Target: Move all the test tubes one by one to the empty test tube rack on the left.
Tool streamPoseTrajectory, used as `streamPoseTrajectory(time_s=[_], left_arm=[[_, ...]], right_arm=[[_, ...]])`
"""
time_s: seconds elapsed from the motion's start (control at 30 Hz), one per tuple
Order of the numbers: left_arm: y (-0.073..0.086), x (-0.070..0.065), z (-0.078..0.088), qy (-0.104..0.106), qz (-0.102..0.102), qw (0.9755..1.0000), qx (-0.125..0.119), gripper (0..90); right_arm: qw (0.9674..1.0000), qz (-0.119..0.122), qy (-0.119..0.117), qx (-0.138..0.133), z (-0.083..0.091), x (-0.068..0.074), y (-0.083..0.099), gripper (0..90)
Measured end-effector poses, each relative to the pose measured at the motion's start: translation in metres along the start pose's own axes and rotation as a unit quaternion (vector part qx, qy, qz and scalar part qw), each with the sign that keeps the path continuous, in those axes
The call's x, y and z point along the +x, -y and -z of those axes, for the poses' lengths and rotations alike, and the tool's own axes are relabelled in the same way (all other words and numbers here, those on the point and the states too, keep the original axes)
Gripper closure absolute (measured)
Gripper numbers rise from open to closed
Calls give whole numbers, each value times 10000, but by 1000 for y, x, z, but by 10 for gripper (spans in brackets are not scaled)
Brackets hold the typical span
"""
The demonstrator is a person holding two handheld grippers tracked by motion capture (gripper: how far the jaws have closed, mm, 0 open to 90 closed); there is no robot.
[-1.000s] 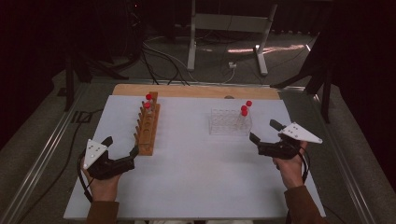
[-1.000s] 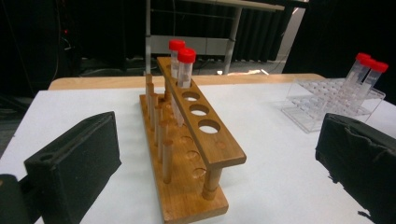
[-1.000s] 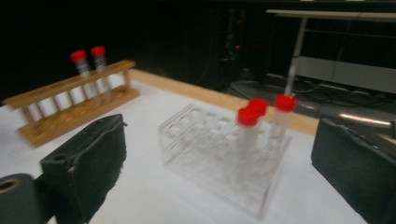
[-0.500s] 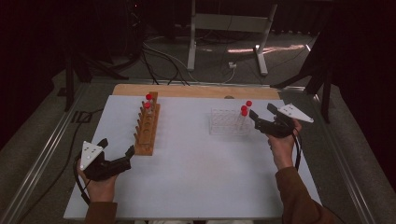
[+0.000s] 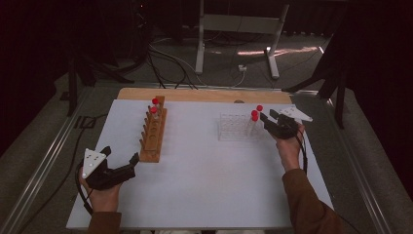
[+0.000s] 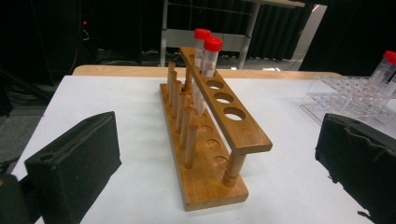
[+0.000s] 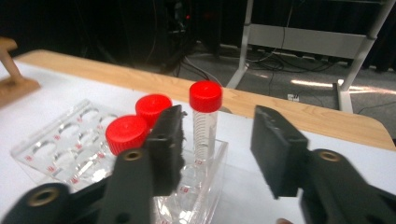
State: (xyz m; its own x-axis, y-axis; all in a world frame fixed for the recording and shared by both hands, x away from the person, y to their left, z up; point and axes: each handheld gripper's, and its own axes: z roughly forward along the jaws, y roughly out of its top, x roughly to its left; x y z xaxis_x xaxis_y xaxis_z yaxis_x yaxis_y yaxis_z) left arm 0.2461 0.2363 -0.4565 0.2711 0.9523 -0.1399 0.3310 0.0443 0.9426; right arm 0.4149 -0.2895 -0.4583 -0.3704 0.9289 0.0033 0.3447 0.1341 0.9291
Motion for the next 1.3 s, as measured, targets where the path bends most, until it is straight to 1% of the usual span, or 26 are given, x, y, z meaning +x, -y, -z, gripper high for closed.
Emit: streamPoseTrajectory(time_s=[0.03,0.1,0.2,0.23,0.37,0.43,0.5,0.57,0.67,0.77,0.8,0.87,0.97,1.1,1.23,1.3], left_arm=[[0,-1,0,7,-7,10000,-3,7],[-1,-2,0,23,-13,10000,-14,7],[0,-2,0,21,-17,10000,1,7],[0,-1,0,20,2,10000,-4,7],[-1,-1,1,17,12,10000,-14,7],[-1,-1,1,28,17,10000,-29,7],[-1,-2,2,33,14,10000,-46,7],[-1,-2,2,30,15,10000,-39,7],[-1,-1,2,32,32,10000,-31,7],[-2,0,3,29,45,10000,-66,7],[-2,0,4,28,44,10000,-65,7],[-2,0,4,28,47,10000,-64,7],[-2,0,4,24,47,10000,-64,7],[-2,1,4,17,76,9999,-68,8],[0,1,4,-28,85,9999,-107,11],[0,1,4,-41,78,9999,-107,11]], right_arm=[[10000,70,-6,39,-2,1,0,589],[9999,127,-11,99,-7,1,2,610],[9998,44,-64,183,-13,0,5,640],[9997,65,-50,211,-15,0,7,643],[9997,2,-96,221,-21,1,9,676],[9997,-2,-105,218,-24,1,9,689],[9997,-63,-112,219,-26,1,7,709],[9997,-16,-89,238,-28,2,3,729],[9995,106,-32,285,-32,4,0,736],[9996,42,-9,296,-34,4,1,726],[9995,69,12,308,-35,4,2,724],[9994,38,37,337,-37,5,3,733],[9995,16,73,314,-37,7,2,745],[9998,-35,75,192,-32,7,-4,747],[9999,-128,54,19,-24,6,-12,748],[9999,-100,45,-73,-18,6,-16,748]])
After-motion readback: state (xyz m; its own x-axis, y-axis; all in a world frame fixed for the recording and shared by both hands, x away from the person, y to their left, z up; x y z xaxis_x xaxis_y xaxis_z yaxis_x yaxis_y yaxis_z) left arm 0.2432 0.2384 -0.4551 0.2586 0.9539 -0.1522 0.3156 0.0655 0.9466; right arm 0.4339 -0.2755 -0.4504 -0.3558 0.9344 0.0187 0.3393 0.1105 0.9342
